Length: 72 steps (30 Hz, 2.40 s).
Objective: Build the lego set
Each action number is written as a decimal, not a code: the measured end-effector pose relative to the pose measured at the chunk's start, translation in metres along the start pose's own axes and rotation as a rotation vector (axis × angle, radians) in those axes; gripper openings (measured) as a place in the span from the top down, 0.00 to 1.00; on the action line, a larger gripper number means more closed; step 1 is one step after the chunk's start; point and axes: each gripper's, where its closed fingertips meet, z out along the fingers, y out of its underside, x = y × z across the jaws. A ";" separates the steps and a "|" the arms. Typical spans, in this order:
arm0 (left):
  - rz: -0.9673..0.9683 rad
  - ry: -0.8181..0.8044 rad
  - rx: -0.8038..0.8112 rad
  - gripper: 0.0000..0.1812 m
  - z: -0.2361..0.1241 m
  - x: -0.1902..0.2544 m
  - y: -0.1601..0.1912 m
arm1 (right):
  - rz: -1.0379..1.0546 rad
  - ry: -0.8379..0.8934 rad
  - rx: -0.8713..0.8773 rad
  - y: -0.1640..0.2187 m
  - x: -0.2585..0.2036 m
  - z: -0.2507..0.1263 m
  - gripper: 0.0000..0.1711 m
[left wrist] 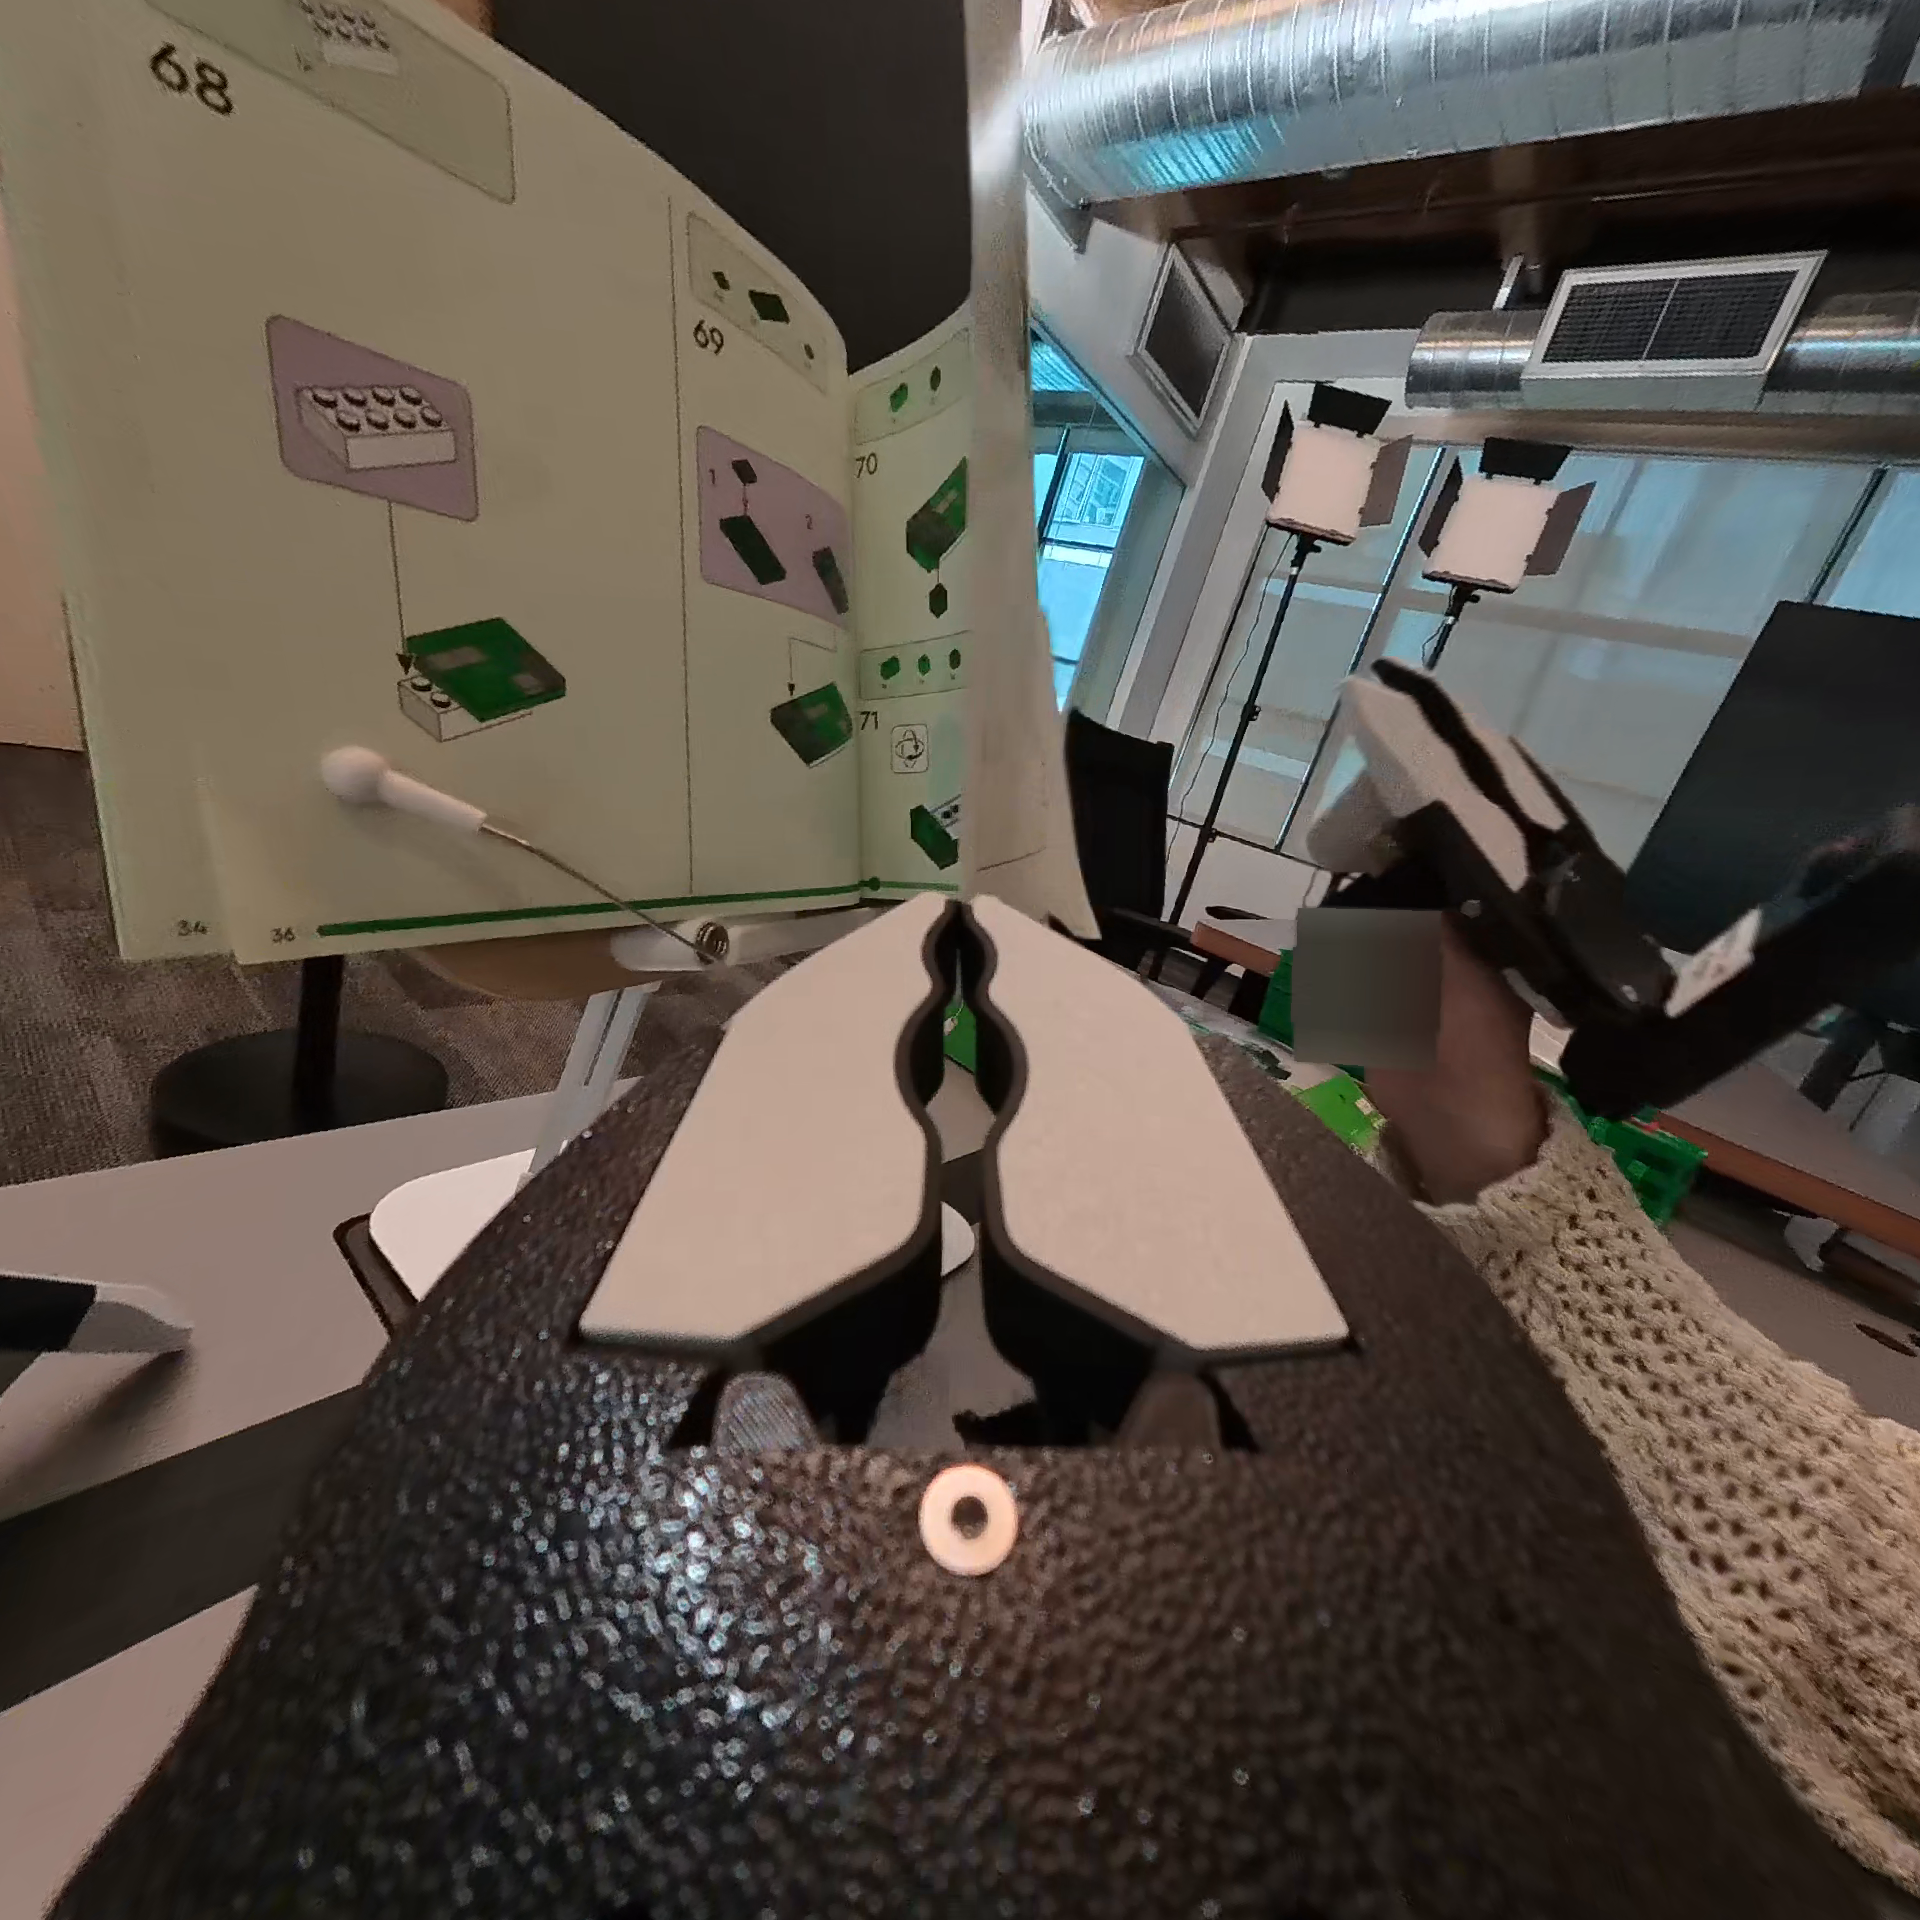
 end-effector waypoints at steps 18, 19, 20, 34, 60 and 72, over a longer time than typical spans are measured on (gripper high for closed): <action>-0.017 -0.141 0.037 1.00 -0.014 -0.027 -0.005 | 0.292 -0.500 -0.320 0.060 -0.173 0.011 1.00; -0.022 -0.152 0.038 1.00 -0.015 -0.029 -0.005 | 0.341 -0.507 -0.324 0.060 -0.179 0.012 1.00; -0.025 -0.162 0.037 1.00 -0.016 -0.031 -0.005 | 0.375 -0.512 -0.325 0.059 -0.183 0.014 0.98; 0.130 -0.423 0.190 0.86 -0.051 -0.050 -0.042 | 0.328 -0.612 -0.412 0.061 -0.223 0.039 0.89; 0.543 -0.274 -0.123 0.73 -0.127 0.070 0.091 | 0.521 -0.538 -0.372 0.040 -0.105 -0.225 0.84; 0.546 -0.198 -0.198 0.71 -0.117 0.076 0.110 | 0.519 -0.594 -0.339 0.038 -0.112 -0.224 0.88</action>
